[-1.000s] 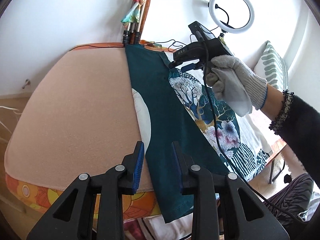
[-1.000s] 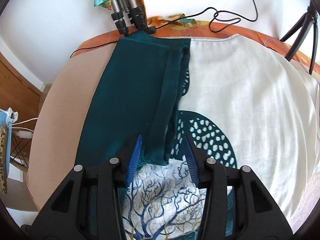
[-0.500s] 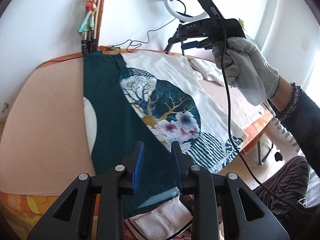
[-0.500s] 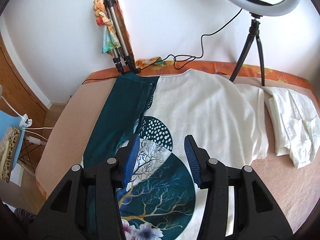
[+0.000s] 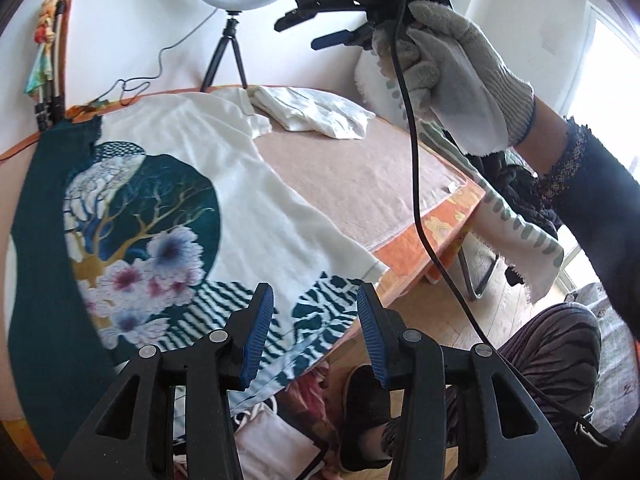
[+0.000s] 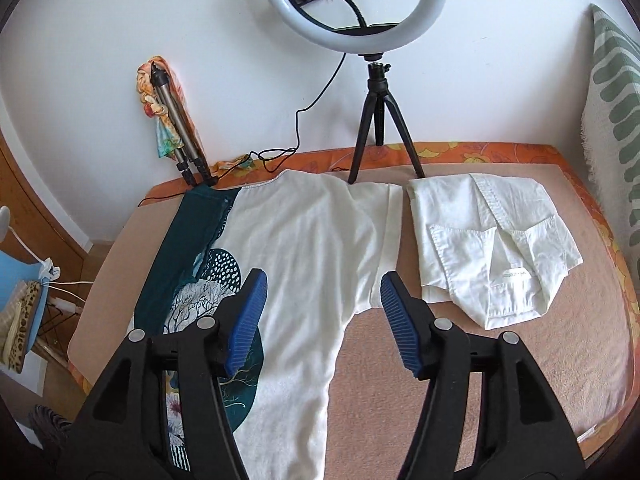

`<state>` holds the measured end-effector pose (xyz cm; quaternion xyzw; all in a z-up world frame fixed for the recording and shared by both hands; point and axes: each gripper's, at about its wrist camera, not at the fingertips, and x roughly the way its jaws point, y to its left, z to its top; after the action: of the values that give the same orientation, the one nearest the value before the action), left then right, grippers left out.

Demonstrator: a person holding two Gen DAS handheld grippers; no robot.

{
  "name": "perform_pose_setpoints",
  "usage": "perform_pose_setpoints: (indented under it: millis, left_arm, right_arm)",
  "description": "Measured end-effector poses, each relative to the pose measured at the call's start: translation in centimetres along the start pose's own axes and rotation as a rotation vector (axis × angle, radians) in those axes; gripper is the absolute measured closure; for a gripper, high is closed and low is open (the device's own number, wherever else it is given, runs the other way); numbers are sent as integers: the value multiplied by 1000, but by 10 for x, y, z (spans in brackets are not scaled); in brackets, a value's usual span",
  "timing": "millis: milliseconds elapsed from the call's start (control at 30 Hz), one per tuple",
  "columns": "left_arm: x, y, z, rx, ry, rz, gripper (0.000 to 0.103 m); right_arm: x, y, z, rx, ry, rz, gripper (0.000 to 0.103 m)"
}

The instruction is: Fold small clothes

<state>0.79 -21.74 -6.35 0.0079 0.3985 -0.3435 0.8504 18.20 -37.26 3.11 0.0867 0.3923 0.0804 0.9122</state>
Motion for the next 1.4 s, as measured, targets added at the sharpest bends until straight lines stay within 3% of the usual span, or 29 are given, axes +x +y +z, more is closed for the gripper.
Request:
perform_pose_setpoints:
  millis: [133,333,533,567,633,700,733,933,1400]
  left_arm:
    - [29,-29,3,62,40,-7,50]
    - [69,-49,8,90,82,31,49]
    - [89,-53,6,129,86,128,50]
    - [90,-53,6,132,81,134,52]
    - [90,-52,8,126,71,129,74]
    - [91,-48,10,106,67,115,92]
    - [91,-44,11,90,61,98,95]
    - [85,-30,13,18,45,22,100]
    - [73,-15,19,-73,25,-95,102]
  right_arm:
    - [0,-32,5,38,0,21,40]
    - [9,-62,13,71,-3,43,40]
    - [39,-76,22,71,26,58,40]
    - [46,-77,24,70,31,60,40]
    - [62,-78,29,79,43,70,40]
    - [79,-79,35,99,59,87,40]
    - [89,-80,37,111,68,97,40]
    - [146,-75,50,122,122,81,40]
    - [230,-77,102,75,108,-49,47]
